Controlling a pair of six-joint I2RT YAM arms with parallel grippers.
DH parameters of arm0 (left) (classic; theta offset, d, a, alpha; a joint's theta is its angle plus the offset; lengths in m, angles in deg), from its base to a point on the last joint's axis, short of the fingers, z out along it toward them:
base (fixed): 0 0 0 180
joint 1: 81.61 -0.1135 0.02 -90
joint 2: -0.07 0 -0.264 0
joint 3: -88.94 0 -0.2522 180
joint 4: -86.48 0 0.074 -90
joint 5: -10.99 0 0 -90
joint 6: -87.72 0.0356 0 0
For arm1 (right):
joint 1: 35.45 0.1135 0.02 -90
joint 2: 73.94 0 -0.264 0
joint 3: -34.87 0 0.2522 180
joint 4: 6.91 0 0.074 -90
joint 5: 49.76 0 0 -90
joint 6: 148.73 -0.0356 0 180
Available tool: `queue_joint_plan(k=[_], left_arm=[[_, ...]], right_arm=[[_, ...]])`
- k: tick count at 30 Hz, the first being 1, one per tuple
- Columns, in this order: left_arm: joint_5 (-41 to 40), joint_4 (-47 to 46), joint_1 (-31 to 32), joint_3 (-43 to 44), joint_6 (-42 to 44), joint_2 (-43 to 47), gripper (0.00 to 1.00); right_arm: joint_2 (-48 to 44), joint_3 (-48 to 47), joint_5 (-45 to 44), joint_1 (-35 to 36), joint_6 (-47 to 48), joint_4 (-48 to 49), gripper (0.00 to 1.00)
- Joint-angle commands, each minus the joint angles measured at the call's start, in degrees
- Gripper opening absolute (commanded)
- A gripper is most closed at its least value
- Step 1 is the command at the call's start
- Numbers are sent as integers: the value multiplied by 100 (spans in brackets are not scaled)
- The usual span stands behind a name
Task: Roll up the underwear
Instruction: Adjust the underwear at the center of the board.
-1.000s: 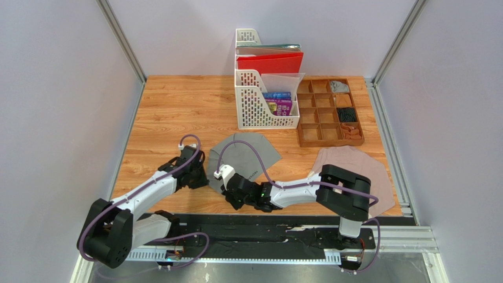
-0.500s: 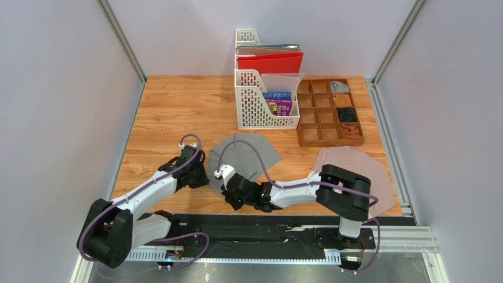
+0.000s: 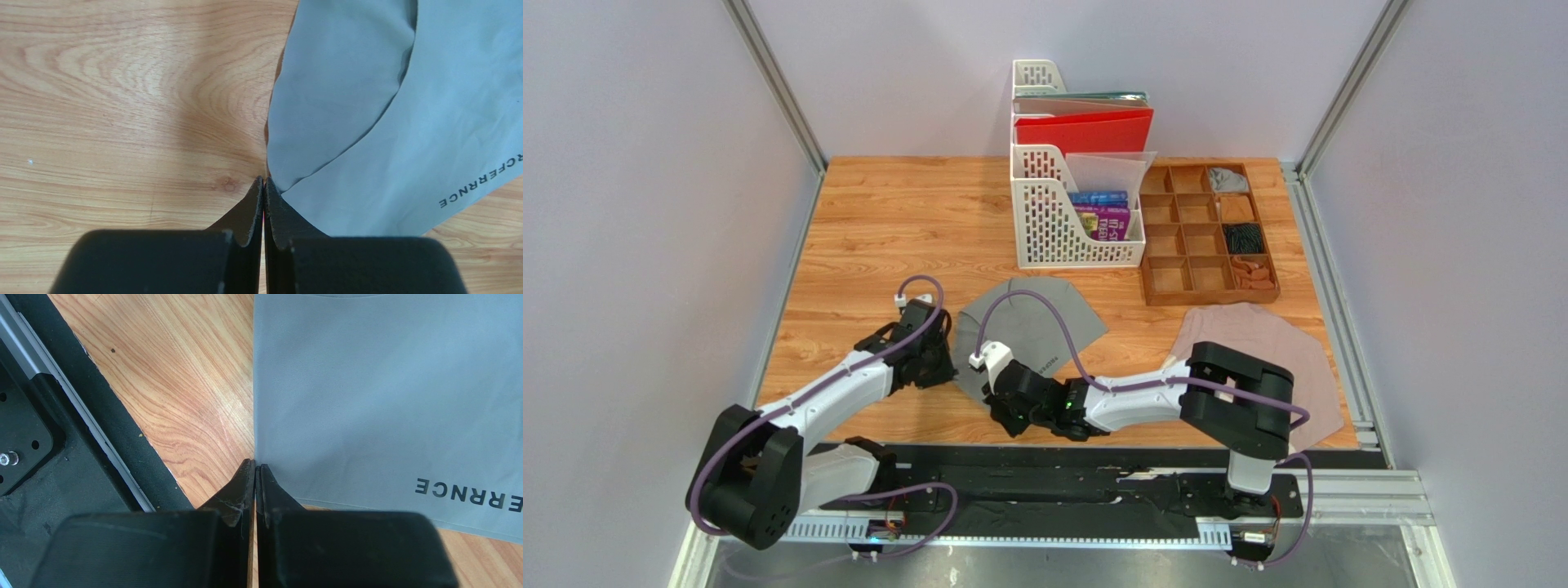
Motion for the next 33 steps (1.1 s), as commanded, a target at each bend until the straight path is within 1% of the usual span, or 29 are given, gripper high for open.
queue_joint_plan(k=[1,9,11,12,13,14,17,20,33], left_arm=[[-219,82,16,161,76,131,0],[-202,135,16,117,59,395,1],[-35,73,16,117,32,421,7],[26,38,16,109,15,421,15],[149,-32,16,74,-38,412,18],[193,-67,16,65,-64,421,23],[282,-120,16,56,-73,334,28],[361,-138,16,65,-65,211,30],[151,213,156,205,-143,26,30]], right_arm=[[-221,4,-154,40,-80,95,0],[-186,22,-137,40,-133,69,0],[-186,13,-146,31,-133,69,0],[-186,4,-137,31,-142,60,0],[-177,13,-154,40,-151,60,0],[-177,4,-146,31,-151,60,0],[-186,4,-137,31,-168,51,0],[-195,13,-146,40,-177,60,0],[-221,13,-154,31,-195,77,0]])
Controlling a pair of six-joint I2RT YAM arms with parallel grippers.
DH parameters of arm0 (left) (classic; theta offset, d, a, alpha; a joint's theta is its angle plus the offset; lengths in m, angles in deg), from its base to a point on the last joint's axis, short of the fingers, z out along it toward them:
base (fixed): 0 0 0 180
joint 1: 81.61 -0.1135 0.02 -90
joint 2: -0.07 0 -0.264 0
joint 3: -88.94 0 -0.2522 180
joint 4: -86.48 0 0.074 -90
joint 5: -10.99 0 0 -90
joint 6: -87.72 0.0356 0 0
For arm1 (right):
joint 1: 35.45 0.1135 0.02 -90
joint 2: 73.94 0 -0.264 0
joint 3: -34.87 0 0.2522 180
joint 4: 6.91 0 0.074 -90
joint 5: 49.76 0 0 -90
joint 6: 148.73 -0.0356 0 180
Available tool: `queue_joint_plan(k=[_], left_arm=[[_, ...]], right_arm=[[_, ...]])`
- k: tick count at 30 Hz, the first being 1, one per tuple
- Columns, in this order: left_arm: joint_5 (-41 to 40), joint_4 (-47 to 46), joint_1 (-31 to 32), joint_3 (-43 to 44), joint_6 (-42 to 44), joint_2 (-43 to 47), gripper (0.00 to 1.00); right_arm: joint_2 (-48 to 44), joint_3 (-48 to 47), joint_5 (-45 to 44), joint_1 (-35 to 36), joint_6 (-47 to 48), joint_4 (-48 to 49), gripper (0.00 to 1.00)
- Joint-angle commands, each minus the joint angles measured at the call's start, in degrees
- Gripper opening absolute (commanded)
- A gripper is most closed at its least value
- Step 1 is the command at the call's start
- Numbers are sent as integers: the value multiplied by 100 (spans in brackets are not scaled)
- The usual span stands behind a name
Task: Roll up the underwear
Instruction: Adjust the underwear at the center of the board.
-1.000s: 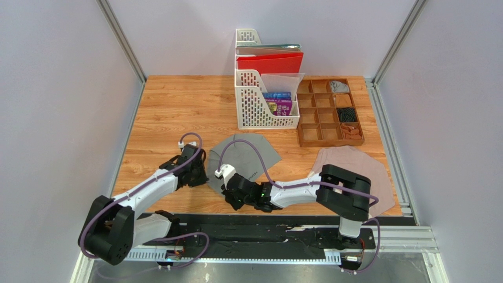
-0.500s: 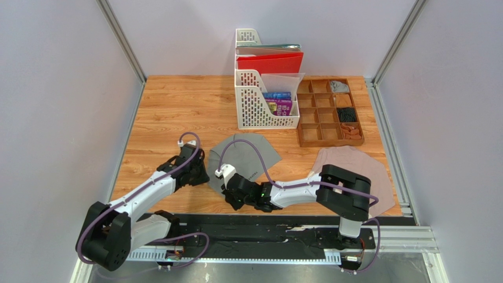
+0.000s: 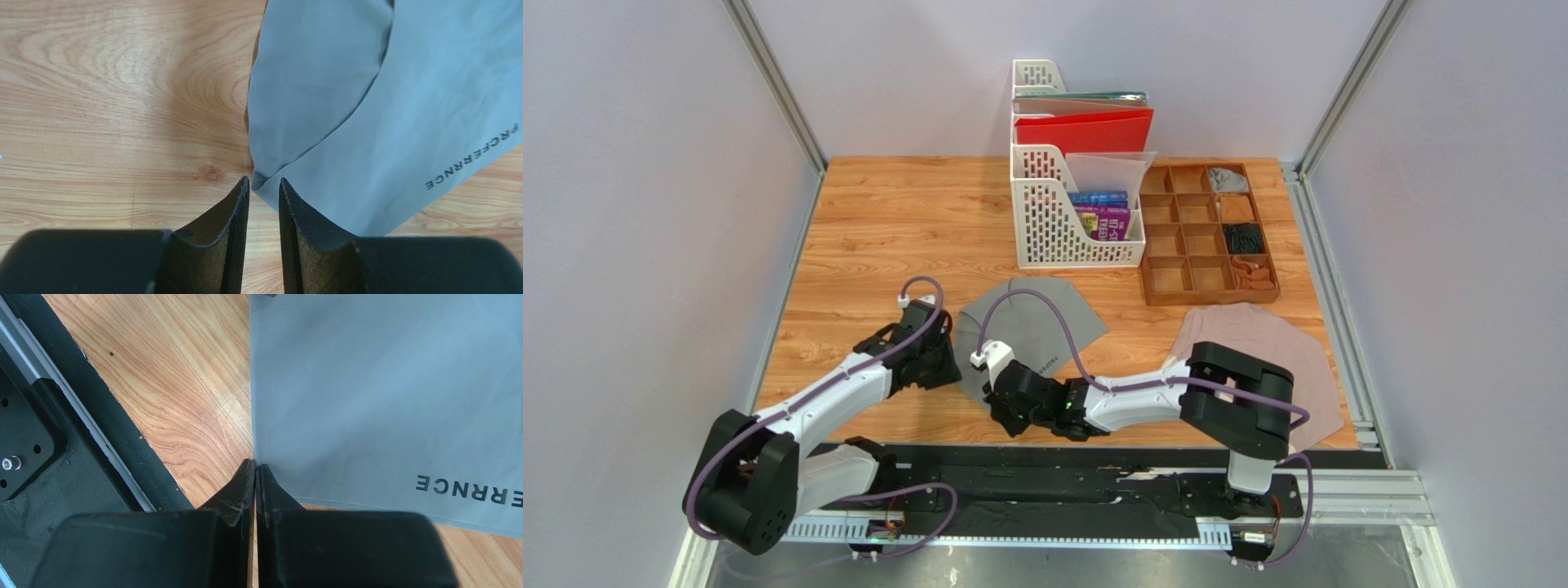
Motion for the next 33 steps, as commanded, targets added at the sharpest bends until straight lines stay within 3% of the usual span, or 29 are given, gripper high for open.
queue_joint_plan(k=[1,12,16,27,31,33], left_arm=[[-106,174,84,223,-106,-142,30],[-141,192,128,319,-159,-292,29],[-141,201,137,319,-168,-275,20],[-80,210,181,346,-150,-310,14],[-36,149,190,328,-142,-292,0],[8,70,190,302,-142,-266,0]], right_arm=[[-210,22,-104,38,-59,95,0],[-254,57,-131,38,-50,148,0],[-254,57,-122,38,-50,148,0],[-228,57,-122,38,-50,183,0],[-227,48,-104,29,-77,183,0],[-236,57,-87,29,-77,174,0]])
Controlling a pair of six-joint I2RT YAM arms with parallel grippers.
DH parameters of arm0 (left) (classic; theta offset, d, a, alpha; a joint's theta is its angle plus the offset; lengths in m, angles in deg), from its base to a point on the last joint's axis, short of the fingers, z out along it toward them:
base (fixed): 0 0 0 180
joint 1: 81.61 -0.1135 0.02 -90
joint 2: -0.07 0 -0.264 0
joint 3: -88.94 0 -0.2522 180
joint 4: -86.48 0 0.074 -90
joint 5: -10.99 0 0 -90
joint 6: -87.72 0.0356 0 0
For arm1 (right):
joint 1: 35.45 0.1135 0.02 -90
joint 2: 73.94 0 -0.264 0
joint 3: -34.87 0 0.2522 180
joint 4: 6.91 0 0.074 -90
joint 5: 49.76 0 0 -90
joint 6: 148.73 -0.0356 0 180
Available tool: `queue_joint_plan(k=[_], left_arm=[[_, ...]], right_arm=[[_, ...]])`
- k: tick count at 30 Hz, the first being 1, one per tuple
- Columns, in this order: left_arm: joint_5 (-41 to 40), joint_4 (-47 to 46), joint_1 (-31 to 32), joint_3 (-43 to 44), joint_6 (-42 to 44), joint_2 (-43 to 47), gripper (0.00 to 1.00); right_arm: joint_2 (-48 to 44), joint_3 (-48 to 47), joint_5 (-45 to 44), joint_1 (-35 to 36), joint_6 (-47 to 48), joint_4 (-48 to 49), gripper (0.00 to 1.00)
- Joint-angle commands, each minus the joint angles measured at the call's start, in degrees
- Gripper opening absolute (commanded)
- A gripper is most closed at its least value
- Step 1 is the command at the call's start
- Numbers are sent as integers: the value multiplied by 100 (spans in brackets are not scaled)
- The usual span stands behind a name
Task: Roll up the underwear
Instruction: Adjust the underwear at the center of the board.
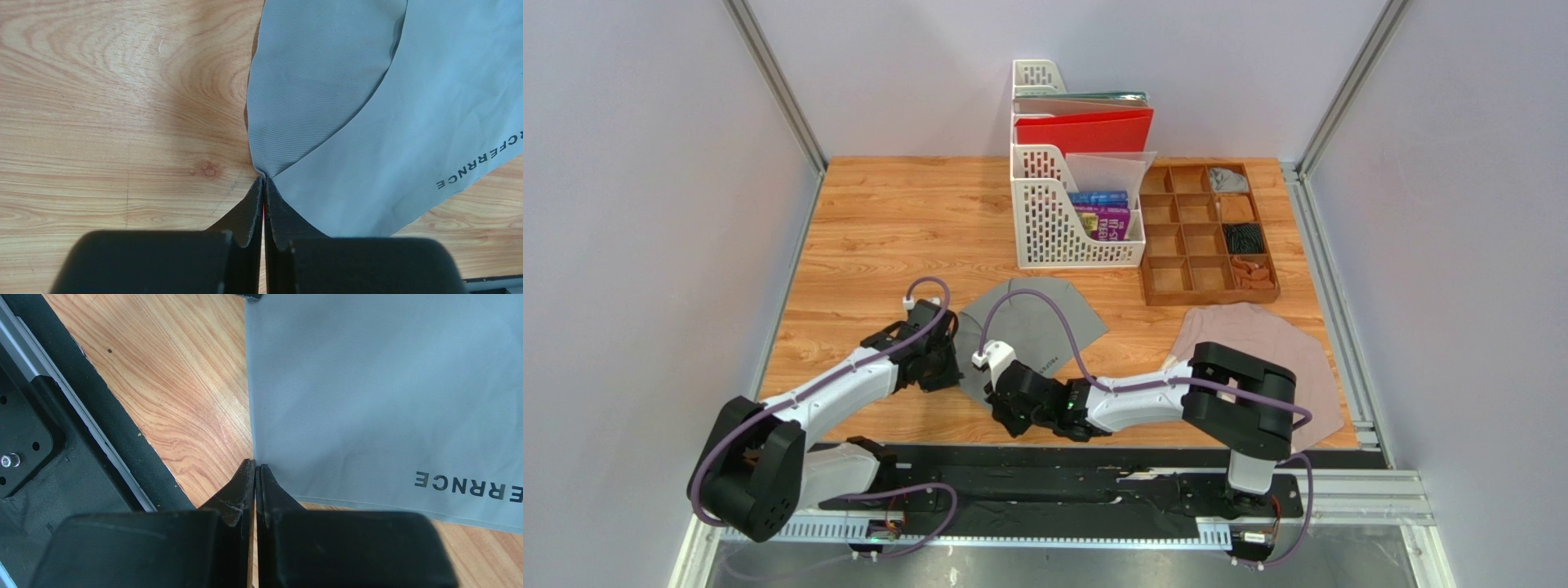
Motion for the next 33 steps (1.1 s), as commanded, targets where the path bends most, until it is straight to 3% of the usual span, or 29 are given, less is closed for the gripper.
queue_joint_plan(k=[1,7,22,27,31,33], left_arm=[[70,-121,35,156,-43,60,0],[34,-104,43,225,-175,437,0],[-616,1073,44,726,158,1114,0],[-267,988,44,552,107,1150,0],[69,592,44,410,27,817,6],[35,538,44,471,71,597,16]], right_arm=[[-199,-13,-76,40,-68,154,0],[-445,-48,-5,31,-112,-47,0],[-401,-444,688,31,-261,-285,0],[-279,-584,707,31,-367,-285,0],[-252,-488,601,31,-437,-294,0],[-287,-409,488,40,-507,-276,0]])
